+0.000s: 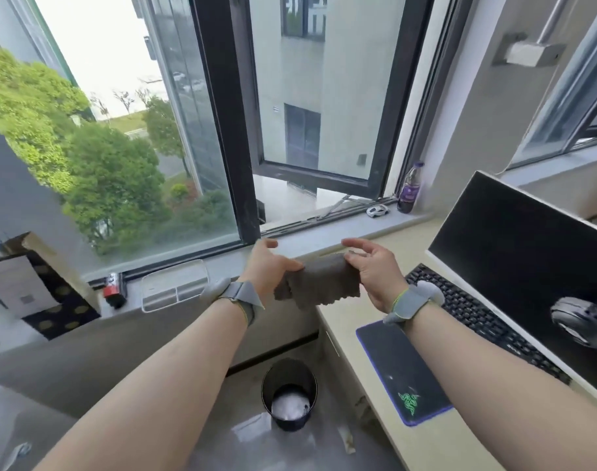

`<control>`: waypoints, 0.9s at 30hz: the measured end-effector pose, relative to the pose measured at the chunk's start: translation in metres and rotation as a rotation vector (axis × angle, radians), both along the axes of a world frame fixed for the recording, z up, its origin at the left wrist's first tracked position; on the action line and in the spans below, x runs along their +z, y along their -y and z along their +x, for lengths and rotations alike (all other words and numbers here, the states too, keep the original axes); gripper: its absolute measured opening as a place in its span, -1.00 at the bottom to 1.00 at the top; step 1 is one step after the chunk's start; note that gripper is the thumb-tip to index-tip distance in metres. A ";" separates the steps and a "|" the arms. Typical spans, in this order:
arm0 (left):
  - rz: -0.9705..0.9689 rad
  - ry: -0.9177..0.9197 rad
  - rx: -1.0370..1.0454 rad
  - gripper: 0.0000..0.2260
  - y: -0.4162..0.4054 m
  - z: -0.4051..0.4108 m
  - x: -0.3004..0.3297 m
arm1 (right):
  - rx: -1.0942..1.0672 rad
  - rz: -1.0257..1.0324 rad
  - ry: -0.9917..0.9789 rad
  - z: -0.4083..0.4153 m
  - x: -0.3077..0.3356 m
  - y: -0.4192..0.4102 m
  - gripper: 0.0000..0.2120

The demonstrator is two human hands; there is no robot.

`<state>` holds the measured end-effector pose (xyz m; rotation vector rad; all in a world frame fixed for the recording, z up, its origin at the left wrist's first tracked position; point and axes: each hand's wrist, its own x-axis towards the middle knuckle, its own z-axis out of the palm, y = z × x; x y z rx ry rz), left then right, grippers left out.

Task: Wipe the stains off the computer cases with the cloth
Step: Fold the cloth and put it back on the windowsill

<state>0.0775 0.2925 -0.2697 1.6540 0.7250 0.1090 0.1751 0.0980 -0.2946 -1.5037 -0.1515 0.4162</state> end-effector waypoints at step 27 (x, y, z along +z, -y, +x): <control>0.338 -0.300 0.178 -0.71 -0.153 0.280 -0.148 | 0.217 -0.761 0.073 0.320 -0.130 -0.165 -0.61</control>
